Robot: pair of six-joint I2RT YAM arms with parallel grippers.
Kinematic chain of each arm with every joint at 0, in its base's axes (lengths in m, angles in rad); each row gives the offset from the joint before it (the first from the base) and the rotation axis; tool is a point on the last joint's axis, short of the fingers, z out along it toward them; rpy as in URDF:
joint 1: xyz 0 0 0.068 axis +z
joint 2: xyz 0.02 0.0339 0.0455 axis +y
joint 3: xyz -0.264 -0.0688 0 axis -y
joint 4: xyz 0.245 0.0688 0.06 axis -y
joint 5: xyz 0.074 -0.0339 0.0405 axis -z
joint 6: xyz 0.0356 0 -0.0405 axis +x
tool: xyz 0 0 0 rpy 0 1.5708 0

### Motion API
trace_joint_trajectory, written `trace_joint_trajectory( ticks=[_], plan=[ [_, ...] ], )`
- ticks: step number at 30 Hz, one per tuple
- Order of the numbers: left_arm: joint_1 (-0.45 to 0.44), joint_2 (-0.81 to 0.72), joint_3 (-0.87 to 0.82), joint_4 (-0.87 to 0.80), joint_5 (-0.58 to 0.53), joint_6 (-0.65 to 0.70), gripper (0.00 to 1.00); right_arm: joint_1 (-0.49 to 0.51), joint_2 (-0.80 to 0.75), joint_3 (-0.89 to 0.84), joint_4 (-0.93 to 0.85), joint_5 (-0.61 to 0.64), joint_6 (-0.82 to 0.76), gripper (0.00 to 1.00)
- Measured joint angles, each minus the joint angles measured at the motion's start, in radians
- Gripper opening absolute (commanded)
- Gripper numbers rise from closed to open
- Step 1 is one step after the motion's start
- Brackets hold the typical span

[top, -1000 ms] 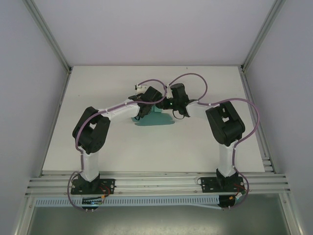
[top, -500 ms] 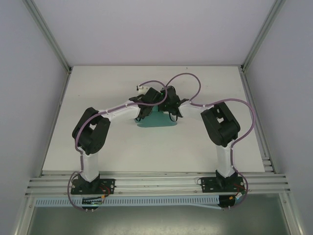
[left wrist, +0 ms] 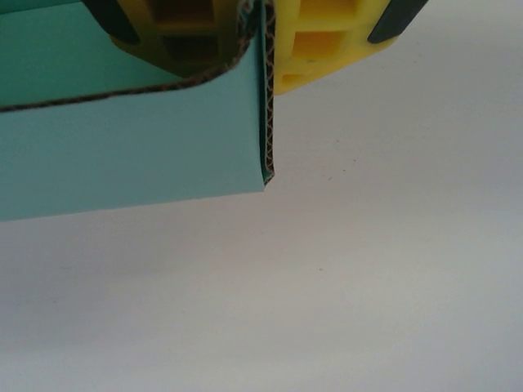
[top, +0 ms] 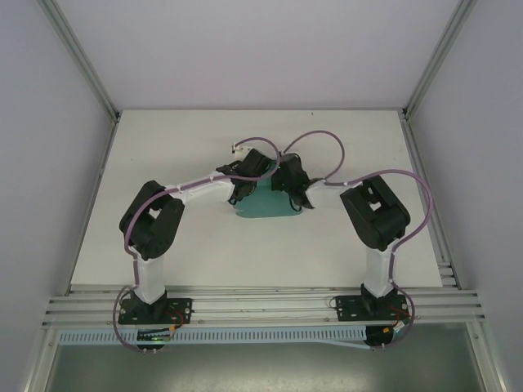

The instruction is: Assemble paper box

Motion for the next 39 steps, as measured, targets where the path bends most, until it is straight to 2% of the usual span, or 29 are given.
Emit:
trace_joint_trajectory(
  ticks=[4, 8, 13, 18, 27, 39],
  plan=[
    [-0.013, -0.024, -0.026, 0.052, 0.016, 0.004, 0.0, -0.057, -0.006, -0.103, 0.207, -0.126, -0.013, 0.0],
    [-0.016, -0.048, -0.068, 0.101, 0.029, 0.019, 0.0, -0.077, -0.002, -0.128, 0.267, -0.186, -0.028, 0.0],
    [-0.014, -0.05, -0.082, 0.136, 0.031, 0.035, 0.0, -0.085, -0.002, -0.126, 0.263, -0.207, -0.029, 0.09],
    [-0.013, -0.05, -0.092, 0.139, 0.036, 0.045, 0.0, -0.098, -0.002, -0.109, 0.226, -0.241, -0.003, 0.27],
    [-0.007, -0.05, -0.103, 0.152, 0.034, 0.045, 0.0, -0.111, 0.005, -0.045, 0.116, -0.284, 0.029, 0.36],
    [-0.007, -0.05, -0.105, 0.154, 0.027, 0.045, 0.0, -0.13, 0.014, -0.008, 0.067, -0.364, 0.178, 0.39]
  ],
)
